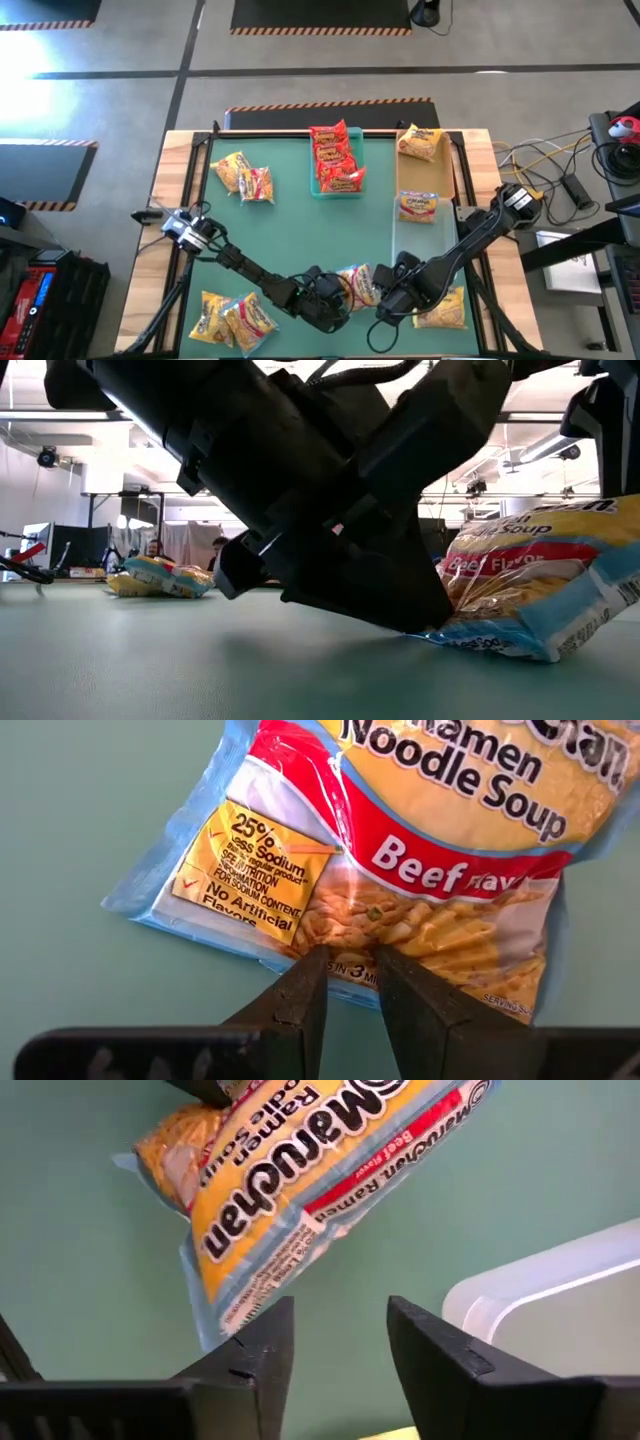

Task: Sort Maruchan noodles
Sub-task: Put the blue noodle pack into the transparent bin

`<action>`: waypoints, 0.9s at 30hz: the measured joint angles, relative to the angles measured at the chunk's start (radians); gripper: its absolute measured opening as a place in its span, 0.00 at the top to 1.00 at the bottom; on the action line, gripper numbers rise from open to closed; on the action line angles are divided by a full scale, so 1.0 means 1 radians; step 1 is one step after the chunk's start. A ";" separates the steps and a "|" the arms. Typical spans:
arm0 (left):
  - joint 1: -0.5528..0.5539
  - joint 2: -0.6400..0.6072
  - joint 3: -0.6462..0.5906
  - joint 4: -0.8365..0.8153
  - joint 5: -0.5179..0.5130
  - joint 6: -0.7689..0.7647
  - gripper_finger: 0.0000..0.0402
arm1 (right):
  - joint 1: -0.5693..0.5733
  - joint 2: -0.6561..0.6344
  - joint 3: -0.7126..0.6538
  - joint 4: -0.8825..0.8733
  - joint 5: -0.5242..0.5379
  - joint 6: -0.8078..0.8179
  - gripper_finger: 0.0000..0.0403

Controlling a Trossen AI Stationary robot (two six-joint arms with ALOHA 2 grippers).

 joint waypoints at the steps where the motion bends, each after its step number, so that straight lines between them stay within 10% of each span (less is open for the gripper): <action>1: 0.000 0.004 0.000 0.009 -0.002 -0.010 0.81 | 0.000 0.000 0.000 0.009 0.002 0.010 0.59; 27: 0.003 0.008 -0.004 0.029 -0.008 -0.006 0.81 | -0.032 -0.054 -0.155 0.251 0.106 0.164 0.50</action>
